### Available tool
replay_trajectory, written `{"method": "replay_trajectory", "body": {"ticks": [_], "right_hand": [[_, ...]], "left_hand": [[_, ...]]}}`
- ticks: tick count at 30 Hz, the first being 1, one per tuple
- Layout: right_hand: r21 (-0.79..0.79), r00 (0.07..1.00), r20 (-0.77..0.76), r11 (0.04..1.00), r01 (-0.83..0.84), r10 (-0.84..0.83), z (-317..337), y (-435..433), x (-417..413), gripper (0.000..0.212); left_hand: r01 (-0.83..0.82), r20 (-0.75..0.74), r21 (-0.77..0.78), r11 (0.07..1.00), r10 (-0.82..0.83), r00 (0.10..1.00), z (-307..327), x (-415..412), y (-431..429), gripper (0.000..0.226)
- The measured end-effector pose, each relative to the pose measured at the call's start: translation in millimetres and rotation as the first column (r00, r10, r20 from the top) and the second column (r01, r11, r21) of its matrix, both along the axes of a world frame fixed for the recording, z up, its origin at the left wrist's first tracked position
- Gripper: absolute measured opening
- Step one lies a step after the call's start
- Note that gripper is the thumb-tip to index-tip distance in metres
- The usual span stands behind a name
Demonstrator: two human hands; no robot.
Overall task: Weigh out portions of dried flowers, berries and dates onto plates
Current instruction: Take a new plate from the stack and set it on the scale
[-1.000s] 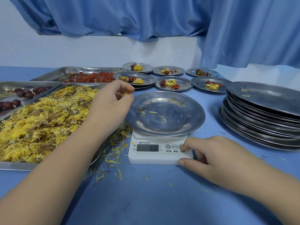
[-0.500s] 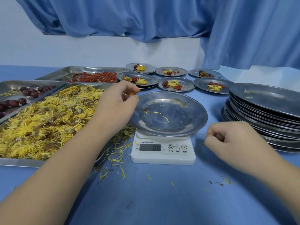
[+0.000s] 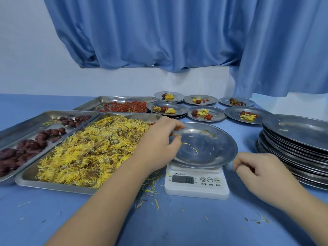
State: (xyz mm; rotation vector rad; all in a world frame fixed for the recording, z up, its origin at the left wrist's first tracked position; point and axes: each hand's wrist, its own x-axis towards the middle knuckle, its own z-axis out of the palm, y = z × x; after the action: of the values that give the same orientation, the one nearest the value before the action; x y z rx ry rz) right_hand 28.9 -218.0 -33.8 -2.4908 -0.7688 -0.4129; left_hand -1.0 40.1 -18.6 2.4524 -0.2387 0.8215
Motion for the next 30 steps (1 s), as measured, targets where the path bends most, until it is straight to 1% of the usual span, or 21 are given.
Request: {"method": "replay_trajectory", "body": {"ticks": [1,3,6,8,10,13,16,20,22,25,26,28,30], "right_hand": [[0.032,0.998,0.057,0.999,-0.036,0.035,1,1,-3,0.023],[0.078,0.975,0.188,0.988,-0.134,0.117,7,5,-12,0.021],[0.09,0.918,0.333,0.962,-0.258,0.215,16,17,-20,0.024],[0.118,0.889,0.398,0.949,-0.293,0.225,23,29,-18,0.025],[0.149,0.869,0.448,0.941,-0.303,0.209,28,41,-12,0.026],[0.192,0.869,0.462,0.937,-0.292,0.176,26,52,-3,0.025],[0.181,0.876,0.455,0.946,-0.268,0.161,18,54,4,0.026],[0.138,0.863,0.473,0.953,-0.271,0.177,11,52,8,0.025],[0.116,0.849,0.49,0.951,-0.285,0.195,9,51,9,0.024],[0.108,0.841,0.496,0.945,-0.307,0.217,7,51,12,0.023],[0.109,0.839,0.498,0.944,-0.311,0.219,7,51,14,0.023],[0.107,0.838,0.498,0.943,-0.315,0.223,6,51,16,0.023],[0.107,0.84,0.494,0.943,-0.316,0.225,6,51,16,0.022]], "left_hand": [[0.01,-0.005,0.004,1.0,-0.01,1.0,0,-1,-1,0.025],[0.013,0.01,-0.035,0.999,-0.013,1.0,2,-3,-2,0.024],[-0.001,-0.005,-0.076,0.997,0.001,1.0,9,-9,3,0.022],[-0.035,-0.042,-0.035,0.999,0.033,0.999,18,-14,15,0.022],[-0.1,-0.07,0.006,0.995,0.1,0.993,34,-19,35,0.021],[-0.222,-0.128,-0.003,0.975,0.22,0.967,59,-25,76,0.016],[-0.343,-0.219,-0.017,0.939,0.332,0.918,70,-21,115,0.014],[-0.422,-0.305,-0.02,0.907,0.396,0.866,61,5,141,0.012],[-0.404,-0.352,0.054,0.913,0.396,0.848,51,26,143,0.015],[-0.316,-0.444,0.223,0.922,0.385,0.809,38,57,137,0.036],[-0.285,-0.47,0.254,0.924,0.376,0.799,37,65,135,0.04],[-0.229,-0.527,0.288,0.93,0.353,0.773,37,79,133,0.044],[-0.184,-0.584,0.35,0.918,0.368,0.723,37,88,134,0.044]]}}
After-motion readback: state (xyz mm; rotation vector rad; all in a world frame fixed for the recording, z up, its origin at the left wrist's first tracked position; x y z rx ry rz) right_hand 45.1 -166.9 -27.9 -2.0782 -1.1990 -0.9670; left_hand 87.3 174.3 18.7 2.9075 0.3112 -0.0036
